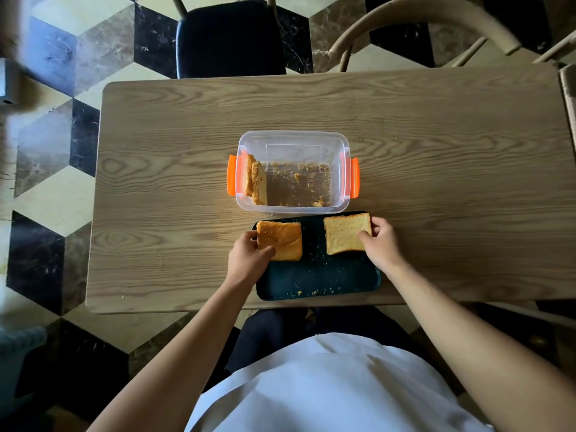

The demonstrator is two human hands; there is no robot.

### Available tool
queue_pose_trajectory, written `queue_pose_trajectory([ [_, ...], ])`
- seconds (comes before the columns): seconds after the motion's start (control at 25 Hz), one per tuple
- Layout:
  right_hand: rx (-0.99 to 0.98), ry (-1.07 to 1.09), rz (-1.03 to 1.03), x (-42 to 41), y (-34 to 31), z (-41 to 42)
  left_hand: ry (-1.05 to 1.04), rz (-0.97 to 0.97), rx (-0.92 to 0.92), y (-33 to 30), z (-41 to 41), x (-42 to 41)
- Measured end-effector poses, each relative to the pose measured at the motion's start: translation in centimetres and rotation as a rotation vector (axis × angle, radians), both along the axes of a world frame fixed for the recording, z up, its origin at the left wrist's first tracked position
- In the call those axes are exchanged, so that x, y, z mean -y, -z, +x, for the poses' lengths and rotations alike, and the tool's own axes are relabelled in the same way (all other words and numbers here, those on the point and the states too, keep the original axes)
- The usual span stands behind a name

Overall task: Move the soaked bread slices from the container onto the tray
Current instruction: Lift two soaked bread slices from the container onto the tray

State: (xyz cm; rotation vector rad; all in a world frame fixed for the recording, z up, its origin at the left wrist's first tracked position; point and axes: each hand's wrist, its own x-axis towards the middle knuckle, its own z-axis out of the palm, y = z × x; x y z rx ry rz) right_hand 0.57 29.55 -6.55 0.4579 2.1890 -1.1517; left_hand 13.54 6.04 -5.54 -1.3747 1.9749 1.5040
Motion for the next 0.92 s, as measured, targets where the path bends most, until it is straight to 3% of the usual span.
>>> queue_pose_trajectory([
  [0.48, -0.137, -0.441, 0.459, 1.2, -2.9, 1.2, 0.718, -0.639, 0.183, -0.1, 0.1, -1.3],
  [0.6, -0.292, -0.623, 0.378, 1.2, -2.4, 2.2, 0.897, -0.796, -0.01, 0.4, 0.3, -2.0],
  [0.76, -0.421, -0.928, 0.464, 0.6, -0.7, 3.5, 1.148, -0.787, -0.163, 1.3, 0.1, -3.4],
  [0.92, -0.492, -0.944, 0.503, 0.4, -0.1, 3.1, 1.227, -0.782, -0.203, 1.6, -0.4, -3.3],
])
